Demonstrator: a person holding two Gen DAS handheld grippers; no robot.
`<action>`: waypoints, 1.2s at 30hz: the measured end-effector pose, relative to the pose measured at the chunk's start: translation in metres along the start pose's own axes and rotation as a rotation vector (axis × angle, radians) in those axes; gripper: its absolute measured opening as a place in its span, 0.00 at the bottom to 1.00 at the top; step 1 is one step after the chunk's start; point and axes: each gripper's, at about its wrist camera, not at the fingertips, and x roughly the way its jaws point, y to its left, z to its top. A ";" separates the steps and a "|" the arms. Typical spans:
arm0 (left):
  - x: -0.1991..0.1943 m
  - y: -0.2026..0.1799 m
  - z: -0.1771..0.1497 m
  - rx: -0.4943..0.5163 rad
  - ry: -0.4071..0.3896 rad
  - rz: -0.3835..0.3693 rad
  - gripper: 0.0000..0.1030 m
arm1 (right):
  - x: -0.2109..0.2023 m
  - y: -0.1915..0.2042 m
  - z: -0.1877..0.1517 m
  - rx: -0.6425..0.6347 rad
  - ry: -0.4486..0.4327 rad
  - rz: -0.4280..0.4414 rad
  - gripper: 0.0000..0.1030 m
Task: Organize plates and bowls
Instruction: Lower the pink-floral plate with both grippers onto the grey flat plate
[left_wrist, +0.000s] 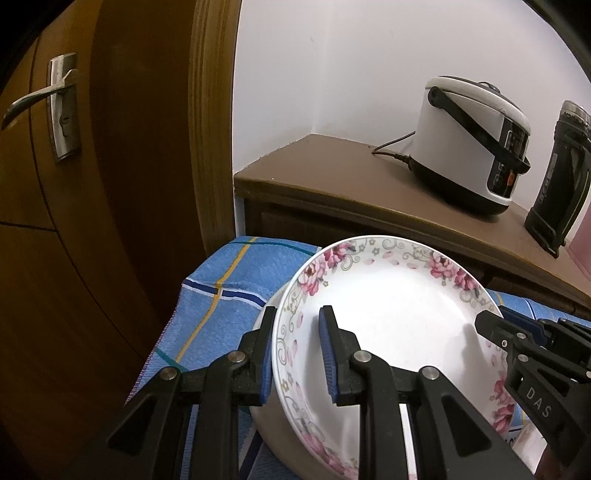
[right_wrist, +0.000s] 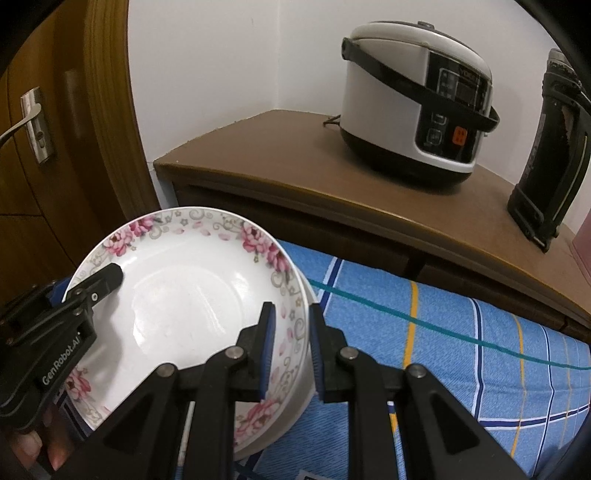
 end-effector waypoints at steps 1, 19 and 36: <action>0.001 0.000 0.000 0.000 0.003 0.000 0.23 | 0.000 0.000 0.000 -0.002 0.003 -0.002 0.18; 0.009 0.002 0.000 0.005 0.060 -0.047 0.23 | 0.006 0.001 0.004 -0.015 0.039 -0.025 0.18; 0.019 0.005 -0.003 -0.002 0.118 -0.043 0.24 | 0.010 0.003 0.008 -0.055 0.072 -0.035 0.18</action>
